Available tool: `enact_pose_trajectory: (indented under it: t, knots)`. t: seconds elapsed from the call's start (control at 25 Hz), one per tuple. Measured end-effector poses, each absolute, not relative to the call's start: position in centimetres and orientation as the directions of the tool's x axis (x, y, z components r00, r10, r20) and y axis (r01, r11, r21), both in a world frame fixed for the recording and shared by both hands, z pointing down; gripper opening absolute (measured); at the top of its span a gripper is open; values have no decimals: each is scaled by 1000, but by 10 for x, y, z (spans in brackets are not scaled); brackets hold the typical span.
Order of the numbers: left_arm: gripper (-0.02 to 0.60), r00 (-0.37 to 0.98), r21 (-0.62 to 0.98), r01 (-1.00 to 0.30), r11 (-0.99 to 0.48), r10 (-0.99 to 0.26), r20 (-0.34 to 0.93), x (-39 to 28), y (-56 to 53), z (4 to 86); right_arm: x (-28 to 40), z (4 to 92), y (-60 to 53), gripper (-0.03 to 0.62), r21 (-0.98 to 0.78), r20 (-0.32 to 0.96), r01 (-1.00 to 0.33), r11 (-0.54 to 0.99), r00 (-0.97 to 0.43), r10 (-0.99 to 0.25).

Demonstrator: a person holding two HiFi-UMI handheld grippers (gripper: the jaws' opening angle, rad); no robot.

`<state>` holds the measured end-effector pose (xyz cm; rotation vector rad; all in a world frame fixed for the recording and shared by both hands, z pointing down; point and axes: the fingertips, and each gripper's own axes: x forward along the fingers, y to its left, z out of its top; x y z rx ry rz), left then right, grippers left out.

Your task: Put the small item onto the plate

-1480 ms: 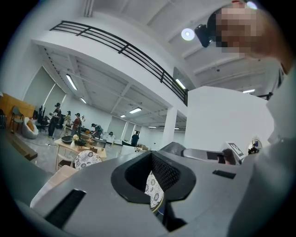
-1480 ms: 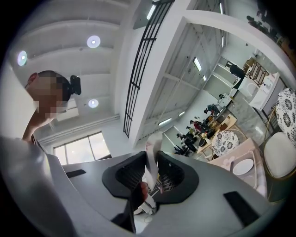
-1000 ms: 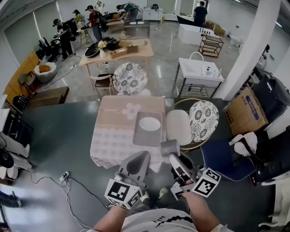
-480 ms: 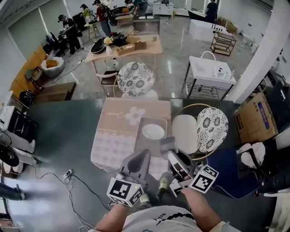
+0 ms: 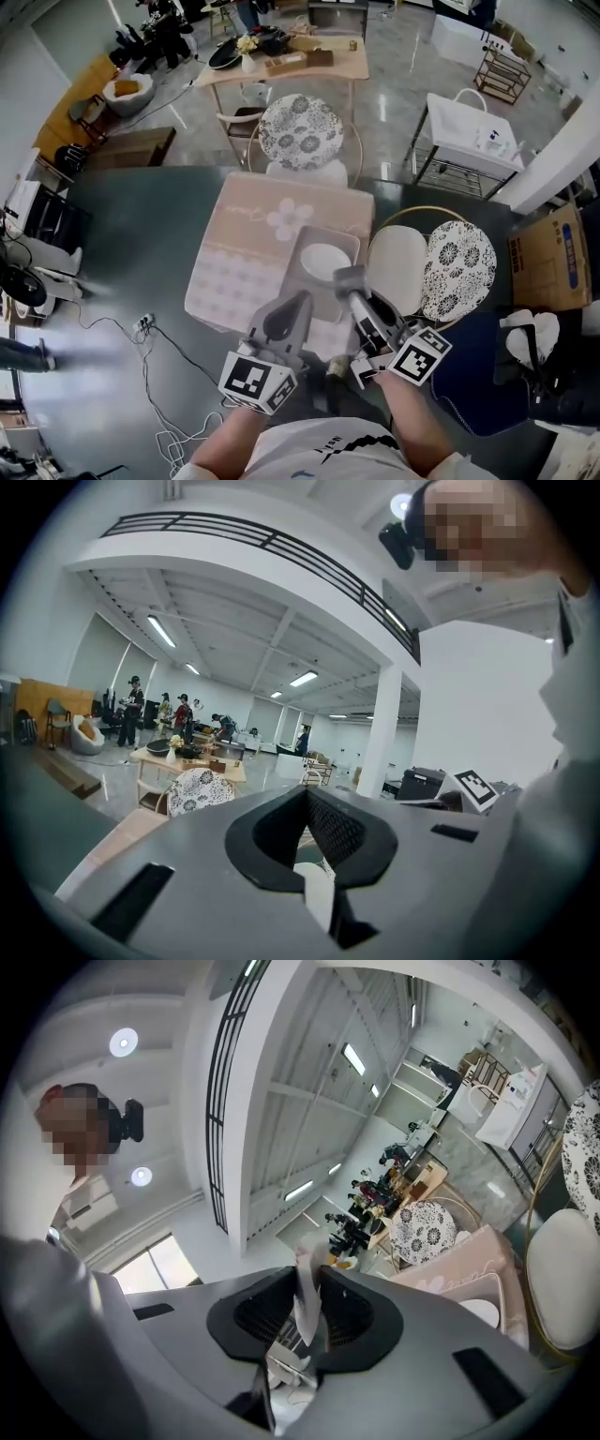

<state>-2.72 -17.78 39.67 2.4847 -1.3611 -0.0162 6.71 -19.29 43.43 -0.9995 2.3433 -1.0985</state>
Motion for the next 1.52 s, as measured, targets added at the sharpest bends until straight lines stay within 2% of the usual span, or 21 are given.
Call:
enact_pose_trajectory:
  t: [0.2, 0.44, 0.76, 1.16, 1.52]
  knots:
    - [5, 523, 262, -842, -471, -833, 182, -35, -209, 433, 60, 477, -217, 87, -800, 38, -468, 375, -664, -747]
    - [5, 555, 276, -825, -494, -799, 230, -39, -243, 486, 61, 539, -245, 87, -816, 124, -521, 249, -578, -806]
    - [5, 604, 292, -793, -535, -753, 262, -40, -275, 554, 53, 641, -268, 87, -819, 284, -570, 69, -506, -815]
    - [5, 614, 312, -787, -532, -719, 324, -45, -289, 626, 52, 745, -280, 87, -819, 445, -555, -148, -450, -775]
    - [5, 612, 325, -789, -522, -719, 331, -48, -305, 646, 57, 787, -290, 87, -820, 504, -502, -274, -410, -760]
